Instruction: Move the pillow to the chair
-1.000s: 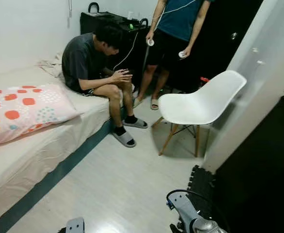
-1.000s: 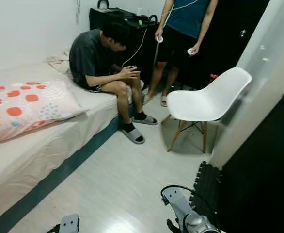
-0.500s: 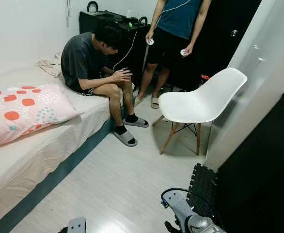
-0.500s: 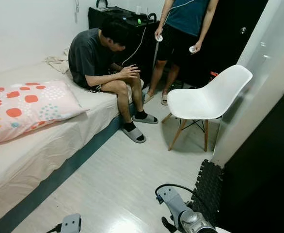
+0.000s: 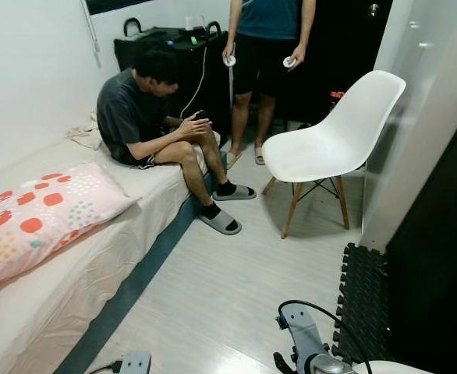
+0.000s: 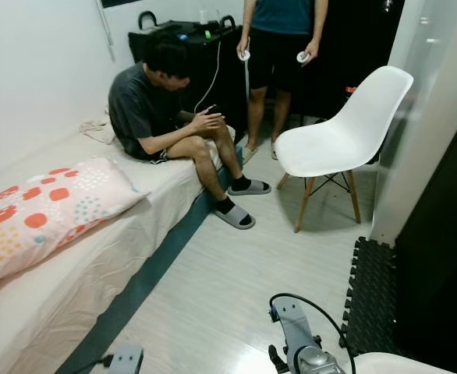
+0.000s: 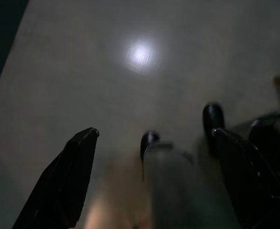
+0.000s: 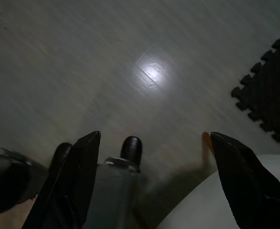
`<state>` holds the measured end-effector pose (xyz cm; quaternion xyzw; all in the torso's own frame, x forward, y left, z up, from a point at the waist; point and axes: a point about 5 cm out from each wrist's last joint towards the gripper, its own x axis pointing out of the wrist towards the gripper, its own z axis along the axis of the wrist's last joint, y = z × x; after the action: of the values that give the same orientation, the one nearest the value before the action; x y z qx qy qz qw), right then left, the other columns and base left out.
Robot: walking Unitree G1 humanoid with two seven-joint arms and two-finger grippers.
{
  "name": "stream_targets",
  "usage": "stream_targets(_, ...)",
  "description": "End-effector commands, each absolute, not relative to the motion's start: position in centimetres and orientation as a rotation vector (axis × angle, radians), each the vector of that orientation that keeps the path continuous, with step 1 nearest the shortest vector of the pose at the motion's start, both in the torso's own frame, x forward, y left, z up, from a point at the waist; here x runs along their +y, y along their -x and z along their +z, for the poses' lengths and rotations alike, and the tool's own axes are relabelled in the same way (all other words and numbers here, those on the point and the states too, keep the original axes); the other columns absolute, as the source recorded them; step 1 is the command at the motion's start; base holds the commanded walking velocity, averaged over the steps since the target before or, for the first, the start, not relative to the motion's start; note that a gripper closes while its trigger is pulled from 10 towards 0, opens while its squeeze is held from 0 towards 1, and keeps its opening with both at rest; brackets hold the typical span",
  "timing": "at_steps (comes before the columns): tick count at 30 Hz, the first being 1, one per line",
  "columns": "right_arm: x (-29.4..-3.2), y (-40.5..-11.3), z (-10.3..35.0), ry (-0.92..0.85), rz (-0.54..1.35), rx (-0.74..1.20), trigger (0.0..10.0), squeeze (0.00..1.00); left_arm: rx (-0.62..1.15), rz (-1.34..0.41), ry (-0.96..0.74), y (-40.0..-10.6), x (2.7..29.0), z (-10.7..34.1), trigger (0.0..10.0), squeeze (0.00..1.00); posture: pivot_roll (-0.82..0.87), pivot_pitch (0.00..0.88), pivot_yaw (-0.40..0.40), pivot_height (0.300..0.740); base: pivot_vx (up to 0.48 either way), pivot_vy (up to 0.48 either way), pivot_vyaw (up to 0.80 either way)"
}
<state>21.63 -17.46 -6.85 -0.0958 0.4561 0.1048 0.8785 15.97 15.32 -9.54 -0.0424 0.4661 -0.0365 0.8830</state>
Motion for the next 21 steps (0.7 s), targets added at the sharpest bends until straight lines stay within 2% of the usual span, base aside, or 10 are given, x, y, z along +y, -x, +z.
stream_targets(1, -16.8, -21.9, -6.7, 0.211, 0.243, 0.939, 10.0, 0.0, 0.996, -0.065, 0.072, -15.4, 15.8, -9.8, 10.0, 0.0, -0.1, 0.0, 0.049, 0.74, 0.244, 0.0, 0.0)
stream_targets(21, -16.8, -21.9, -6.7, 0.303, 0.314, 0.941, 10.0, 0.0, 1.028, 0.0, 0.152, -13.5, 15.8, -10.4, 10.0, 0.0, -0.05, 0.012, -0.02, 0.74, 0.284, 0.0, 0.0)
